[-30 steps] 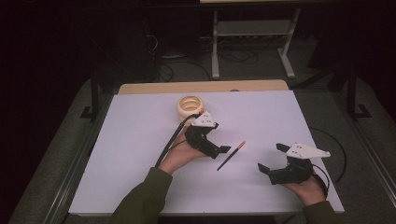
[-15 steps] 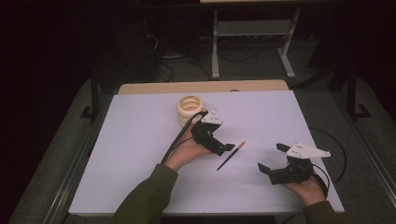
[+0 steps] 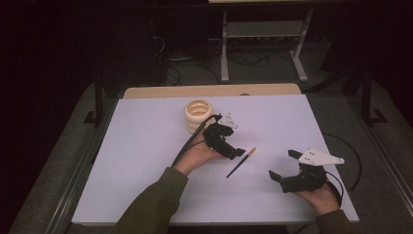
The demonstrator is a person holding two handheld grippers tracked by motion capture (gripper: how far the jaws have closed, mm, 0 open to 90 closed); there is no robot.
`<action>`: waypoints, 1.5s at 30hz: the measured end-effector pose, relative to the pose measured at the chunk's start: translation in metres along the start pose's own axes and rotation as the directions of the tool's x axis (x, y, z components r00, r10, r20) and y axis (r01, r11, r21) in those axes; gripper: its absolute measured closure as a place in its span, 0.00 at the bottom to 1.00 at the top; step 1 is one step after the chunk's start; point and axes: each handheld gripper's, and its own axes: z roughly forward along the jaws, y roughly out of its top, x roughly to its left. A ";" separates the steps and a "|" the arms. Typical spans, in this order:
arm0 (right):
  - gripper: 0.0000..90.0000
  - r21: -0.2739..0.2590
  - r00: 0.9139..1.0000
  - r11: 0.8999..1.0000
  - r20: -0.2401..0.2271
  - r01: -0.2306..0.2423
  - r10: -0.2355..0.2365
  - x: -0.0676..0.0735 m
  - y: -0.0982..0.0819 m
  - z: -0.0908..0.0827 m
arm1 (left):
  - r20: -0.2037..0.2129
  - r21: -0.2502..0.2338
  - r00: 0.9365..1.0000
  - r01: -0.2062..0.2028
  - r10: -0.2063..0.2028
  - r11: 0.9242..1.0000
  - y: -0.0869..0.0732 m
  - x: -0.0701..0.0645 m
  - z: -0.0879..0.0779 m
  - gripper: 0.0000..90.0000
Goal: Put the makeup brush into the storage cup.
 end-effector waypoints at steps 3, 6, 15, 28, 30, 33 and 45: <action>0.00 -0.001 1.000 1.000 0.001 0.002 -0.002 0.000 0.000 0.000 | 0.002 0.029 1.000 0.005 -0.005 1.000 0.002 0.001 0.002 0.16; 0.00 0.000 1.000 1.000 0.000 0.001 -0.001 0.000 0.000 0.000 | 0.008 0.061 1.000 0.008 -0.008 0.998 0.004 0.002 0.003 0.17; 0.00 -0.002 1.000 1.000 -0.002 -0.005 0.004 0.000 0.000 0.000 | 0.014 0.110 0.999 0.029 -0.031 0.994 0.009 0.004 0.007 0.20; 0.00 0.002 1.000 1.000 -0.003 -0.009 0.009 0.000 0.000 0.000 | 0.020 0.180 0.998 0.059 -0.063 0.982 0.015 0.003 0.016 0.27; 0.00 0.002 1.000 1.000 -0.003 -0.009 0.009 0.000 0.000 0.000 | 0.020 0.189 0.997 0.064 -0.069 0.980 0.015 0.002 0.019 0.27; 0.00 0.002 1.000 1.000 -0.002 -0.010 0.010 0.000 0.000 0.000 | 0.020 0.202 0.997 0.071 -0.077 0.977 0.016 0.002 0.022 0.30; 0.00 0.007 1.000 1.000 0.001 -0.006 0.006 -0.001 0.000 0.000 | 0.025 0.274 0.992 0.109 -0.121 0.955 0.020 0.001 0.029 0.43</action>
